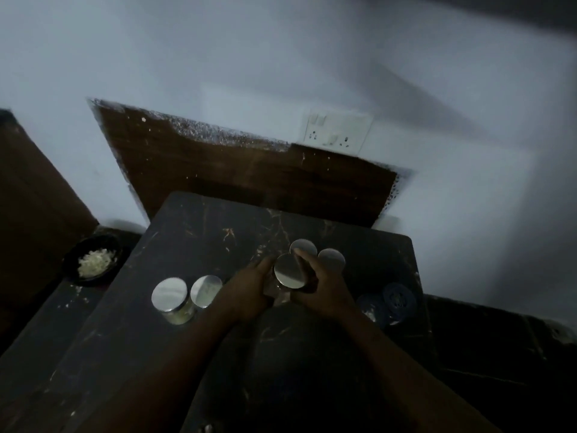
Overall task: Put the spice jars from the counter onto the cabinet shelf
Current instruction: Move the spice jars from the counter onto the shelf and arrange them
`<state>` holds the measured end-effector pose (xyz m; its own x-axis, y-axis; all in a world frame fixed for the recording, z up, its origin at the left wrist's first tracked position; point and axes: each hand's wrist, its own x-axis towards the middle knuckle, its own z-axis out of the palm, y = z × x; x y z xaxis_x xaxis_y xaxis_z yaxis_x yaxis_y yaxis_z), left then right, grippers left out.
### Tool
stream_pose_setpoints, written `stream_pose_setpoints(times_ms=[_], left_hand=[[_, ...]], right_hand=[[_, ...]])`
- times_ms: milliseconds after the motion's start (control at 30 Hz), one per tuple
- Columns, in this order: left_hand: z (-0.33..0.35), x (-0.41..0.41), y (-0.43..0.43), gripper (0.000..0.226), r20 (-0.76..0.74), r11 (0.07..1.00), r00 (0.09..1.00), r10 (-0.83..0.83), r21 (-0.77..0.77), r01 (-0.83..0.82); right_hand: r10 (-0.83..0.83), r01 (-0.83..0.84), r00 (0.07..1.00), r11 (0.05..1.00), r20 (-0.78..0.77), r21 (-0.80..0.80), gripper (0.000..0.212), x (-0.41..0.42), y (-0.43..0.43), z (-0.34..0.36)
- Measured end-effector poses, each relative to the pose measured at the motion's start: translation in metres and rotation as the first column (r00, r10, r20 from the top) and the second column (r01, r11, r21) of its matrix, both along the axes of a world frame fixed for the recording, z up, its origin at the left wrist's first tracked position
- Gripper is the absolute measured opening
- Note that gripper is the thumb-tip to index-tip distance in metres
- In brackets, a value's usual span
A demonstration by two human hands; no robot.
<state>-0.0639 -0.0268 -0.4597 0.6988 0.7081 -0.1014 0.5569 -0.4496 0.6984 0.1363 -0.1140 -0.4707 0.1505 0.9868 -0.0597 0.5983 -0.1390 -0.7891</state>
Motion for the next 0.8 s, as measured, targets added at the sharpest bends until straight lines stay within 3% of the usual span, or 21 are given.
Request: stream_pose_setpoints(times_ms=[200, 467, 633, 800], left_hand=[[0.089, 0.028, 0.024, 0.084, 0.280, 0.996, 0.958, -0.057, 0.078, 0.036], [0.193, 0.076, 0.042, 0.082, 0.523, 0.968, 0.845, -0.112, 0.249, -0.026], [0.265, 0.111, 0.043, 0.077, 0.622, 0.939, 0.766, -0.163, 0.335, -0.072], [0.351, 0.158, 0.040, 0.083, 0.659, 0.883, 0.715, -0.235, 0.451, -0.126]], right_hand=[[-0.150, 0.186, 0.973, 0.959, -0.176, 0.213, 0.074, 0.021, 0.016, 0.086], [-0.100, 0.209, 0.967, 0.841, -0.235, 0.499, 0.074, 0.055, 0.026, 0.199], [-0.197, 0.256, 0.967, 0.703, -0.164, 0.664, 0.064, 0.077, 0.024, 0.277], [-0.310, 0.215, 0.948, 0.448, -0.075, 0.868, 0.046, 0.108, 0.013, 0.366]])
